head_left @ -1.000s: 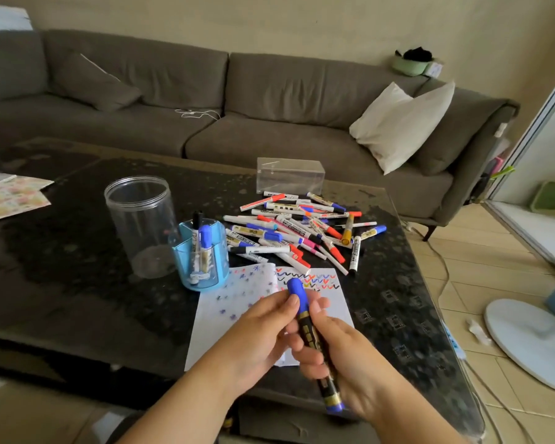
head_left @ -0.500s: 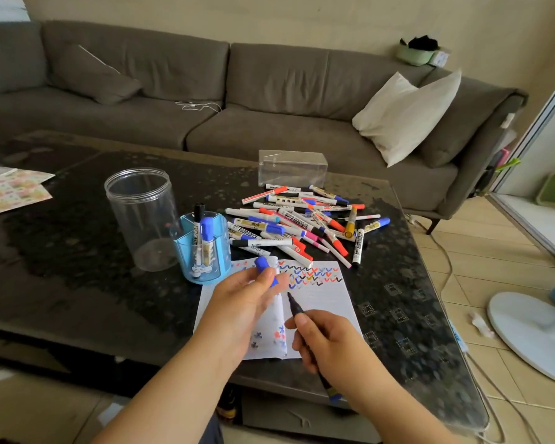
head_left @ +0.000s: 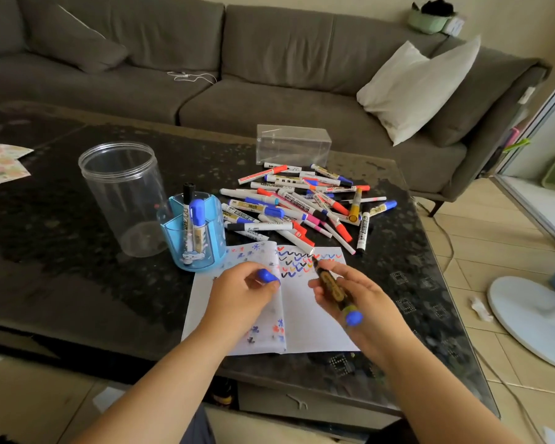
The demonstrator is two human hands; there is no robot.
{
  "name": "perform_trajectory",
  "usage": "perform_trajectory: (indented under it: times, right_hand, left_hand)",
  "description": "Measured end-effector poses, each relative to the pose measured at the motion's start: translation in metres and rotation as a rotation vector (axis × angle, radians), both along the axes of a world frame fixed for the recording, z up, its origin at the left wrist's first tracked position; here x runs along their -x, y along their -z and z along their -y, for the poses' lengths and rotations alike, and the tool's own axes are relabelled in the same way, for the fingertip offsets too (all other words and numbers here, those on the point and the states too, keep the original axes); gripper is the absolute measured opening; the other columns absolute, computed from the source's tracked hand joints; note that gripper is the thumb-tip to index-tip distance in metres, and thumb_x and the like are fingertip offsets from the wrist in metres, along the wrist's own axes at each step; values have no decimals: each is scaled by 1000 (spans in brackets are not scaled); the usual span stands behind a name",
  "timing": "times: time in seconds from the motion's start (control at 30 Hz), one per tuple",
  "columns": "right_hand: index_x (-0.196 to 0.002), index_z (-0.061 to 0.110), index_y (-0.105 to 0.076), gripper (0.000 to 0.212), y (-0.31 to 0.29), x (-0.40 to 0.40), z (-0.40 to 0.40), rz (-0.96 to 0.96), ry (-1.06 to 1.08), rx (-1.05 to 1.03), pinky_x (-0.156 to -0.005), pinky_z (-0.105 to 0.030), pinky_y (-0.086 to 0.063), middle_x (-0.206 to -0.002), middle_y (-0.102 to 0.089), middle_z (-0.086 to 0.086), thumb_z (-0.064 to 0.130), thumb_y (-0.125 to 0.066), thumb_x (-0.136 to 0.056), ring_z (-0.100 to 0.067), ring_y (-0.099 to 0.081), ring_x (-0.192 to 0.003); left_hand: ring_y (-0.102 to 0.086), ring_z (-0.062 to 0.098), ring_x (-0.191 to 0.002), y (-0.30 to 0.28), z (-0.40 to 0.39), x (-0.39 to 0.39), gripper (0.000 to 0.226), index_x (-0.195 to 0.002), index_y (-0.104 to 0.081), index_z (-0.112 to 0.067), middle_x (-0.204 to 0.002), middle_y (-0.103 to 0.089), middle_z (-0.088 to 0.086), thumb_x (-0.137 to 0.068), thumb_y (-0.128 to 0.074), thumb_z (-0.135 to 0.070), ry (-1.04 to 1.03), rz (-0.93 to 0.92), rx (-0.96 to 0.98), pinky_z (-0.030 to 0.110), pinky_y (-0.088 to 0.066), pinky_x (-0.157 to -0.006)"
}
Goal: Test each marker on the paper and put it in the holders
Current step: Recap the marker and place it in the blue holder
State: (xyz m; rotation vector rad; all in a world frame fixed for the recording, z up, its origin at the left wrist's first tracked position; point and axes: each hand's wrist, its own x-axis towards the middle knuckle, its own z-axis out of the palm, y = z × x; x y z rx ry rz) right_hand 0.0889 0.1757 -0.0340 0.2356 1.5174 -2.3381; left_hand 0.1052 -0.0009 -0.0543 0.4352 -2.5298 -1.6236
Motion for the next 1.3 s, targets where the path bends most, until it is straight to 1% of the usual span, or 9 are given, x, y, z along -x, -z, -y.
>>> perform_trajectory:
  times: [0.13, 0.23, 0.3, 0.43, 0.6, 0.73, 0.83, 1.07, 1.3]
  right_hand:
    - [-95, 11, -65, 32, 20, 19, -6, -12, 18, -1, -59, -22, -50, -73, -64, -10, -9, -40, -94, -14, -57, -62]
    - [-88, 13, -59, 10, 29, 27, -7, -140, 2, -298, -55, -23, -35, -59, -51, 1, 14, -52, -95, -12, -43, -56]
    - [-88, 10, -58, 19, 32, 35, -4, -207, 1, -500, -50, -22, -27, -52, -42, 5, 25, -51, -96, -10, -34, -51]
    - [-87, 21, -71, 22, 37, 50, 5, -302, 6, -677, -48, -13, -36, -52, -48, 9, 28, -52, -95, -2, -43, -48]
    - [-77, 9, -62, 11, 50, 58, 12, -392, 78, -697, -45, -9, -34, -50, -53, 15, 12, -61, -87, 2, -47, -44]
    - [-65, 13, -51, 24, 58, 59, 12, -430, 89, -715, -47, -12, -33, -54, -48, 9, 13, -63, -86, -1, -42, -46]
    - [-65, 11, -52, 25, 58, 60, 14, -463, 63, -750, -50, -12, -33, -56, -48, 8, 15, -64, -86, 0, -40, -51]
    - [-61, 17, -50, 29, 59, 61, 15, -467, 17, -753, -44, -10, -32, -46, -47, 15, 13, -64, -87, 0, -39, -44]
    - [-63, 4, -47, 25, 62, 62, 15, -465, 85, -766, -43, -12, -30, -51, -41, 7, 6, -61, -85, -3, -34, -46]
  left_hand:
    - [-57, 4, -78, 12, -4, 14, 18, -92, -63, -26, -85, -61, -14, -80, -71, -16, 31, -77, 71, 2, -39, -62]
    - [-56, -1, -75, 23, -10, 17, 20, -94, -64, -23, -85, -57, -15, -80, -71, -11, 71, -157, 113, -2, -38, -65]
    - [-55, 3, -77, 33, -12, 20, 21, -100, -66, -17, -88, -55, -14, -80, -71, -11, 99, -199, 177, 1, -39, -69]
    - [-52, 6, -83, 45, -10, 24, 20, -100, -67, -15, -93, -53, -9, -80, -70, -14, 140, -255, 255, 7, -42, -74]
    - [-52, 2, -82, 50, -9, 27, 18, -99, -69, -17, -96, -50, -8, -81, -70, -17, 132, -259, 263, 10, -44, -77]
    - [-51, -1, -81, 53, -9, 27, 19, -100, -68, -17, -94, -49, -10, -81, -69, -18, 130, -278, 268, 4, -41, -73]
    - [-50, -4, -80, 54, -9, 27, 19, -99, -69, -16, -94, -49, -9, -80, -70, -16, 122, -288, 270, 1, -39, -71]
    - [-50, -3, -81, 54, -9, 27, 19, -100, -68, -17, -94, -50, -10, -81, -69, -19, 116, -293, 278, 2, -38, -70]
    - [-51, 2, -83, 53, -9, 26, 19, -100, -68, -17, -97, -51, -8, -82, -69, -18, 126, -285, 271, 2, -39, -72]
